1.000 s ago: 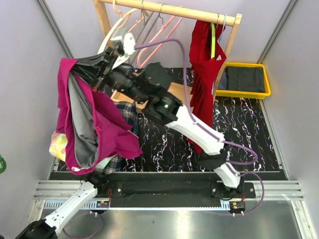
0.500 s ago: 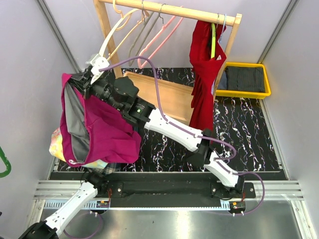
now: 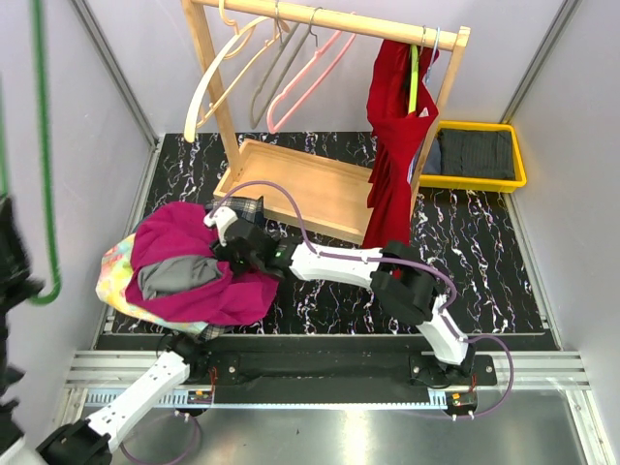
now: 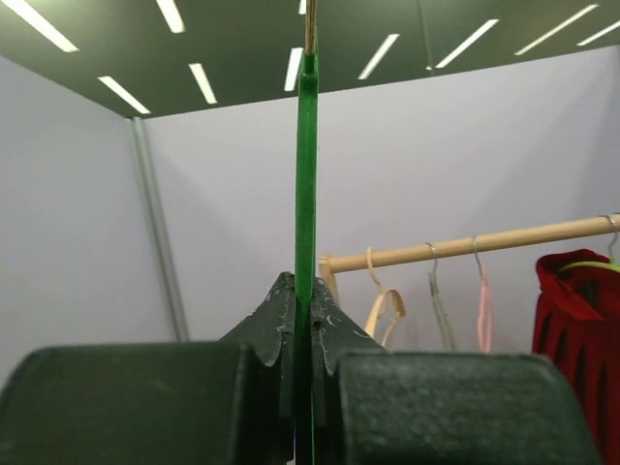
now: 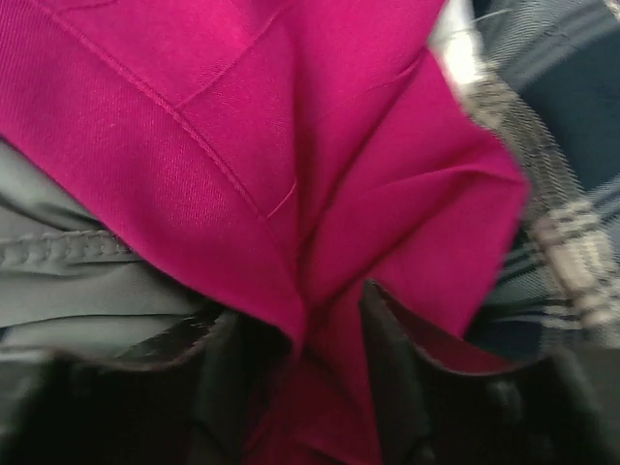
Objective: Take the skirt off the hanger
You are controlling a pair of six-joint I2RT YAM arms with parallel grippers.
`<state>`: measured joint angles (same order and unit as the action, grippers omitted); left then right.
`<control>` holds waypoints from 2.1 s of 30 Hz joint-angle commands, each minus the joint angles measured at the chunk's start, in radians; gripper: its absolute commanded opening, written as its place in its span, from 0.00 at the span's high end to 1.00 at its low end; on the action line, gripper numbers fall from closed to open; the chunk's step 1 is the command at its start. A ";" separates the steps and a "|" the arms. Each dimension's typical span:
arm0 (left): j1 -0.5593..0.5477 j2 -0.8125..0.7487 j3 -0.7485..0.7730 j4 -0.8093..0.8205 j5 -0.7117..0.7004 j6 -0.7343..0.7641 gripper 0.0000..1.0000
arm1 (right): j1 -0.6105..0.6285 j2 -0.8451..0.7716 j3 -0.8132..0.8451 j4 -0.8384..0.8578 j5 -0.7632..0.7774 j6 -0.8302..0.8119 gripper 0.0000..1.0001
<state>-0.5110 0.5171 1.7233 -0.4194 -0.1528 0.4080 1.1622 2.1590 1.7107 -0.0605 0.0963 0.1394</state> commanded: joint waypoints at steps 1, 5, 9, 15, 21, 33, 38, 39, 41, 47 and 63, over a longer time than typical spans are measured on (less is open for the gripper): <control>0.002 0.147 0.021 0.062 0.119 -0.093 1.00 | -0.016 -0.062 -0.042 -0.146 -0.015 0.121 0.46; 0.002 0.262 0.060 0.096 0.209 -0.153 1.00 | -0.018 -0.016 -0.065 -0.228 -0.041 0.152 0.40; 0.002 0.400 0.146 0.100 0.309 -0.245 1.00 | -0.016 -0.114 -0.109 -0.228 0.037 0.157 0.10; 0.002 0.540 0.205 0.088 0.395 -0.340 1.00 | 0.020 -0.404 -0.144 -0.205 0.206 0.160 0.00; 0.002 0.494 0.110 0.018 0.380 -0.322 1.00 | 0.053 -0.599 -0.233 -0.222 0.309 0.223 0.00; -0.007 0.488 0.062 -0.206 0.354 -0.301 1.00 | 0.165 -1.041 -0.471 -0.081 0.396 0.247 0.00; -0.050 0.596 0.091 -0.211 0.384 -0.325 1.00 | 0.215 -1.174 -0.493 -0.065 0.480 0.236 0.00; -0.058 0.618 0.104 -0.216 0.380 -0.328 1.00 | 0.221 -1.194 -0.505 -0.056 0.490 0.229 0.00; -0.075 0.685 0.145 -0.252 0.380 -0.327 1.00 | 0.234 -1.252 -0.514 -0.038 0.516 0.220 0.00; -0.092 0.817 0.206 -0.318 0.276 -0.342 1.00 | 0.240 -1.343 -0.531 -0.044 0.542 0.223 0.00; -0.181 1.164 0.524 -0.174 0.099 -0.291 1.00 | 0.240 -1.467 -0.617 -0.055 0.551 0.270 0.00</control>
<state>-0.6674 1.6558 2.2005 -0.7231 -0.0006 0.0837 1.3952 0.7212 1.0988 -0.1333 0.6178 0.3904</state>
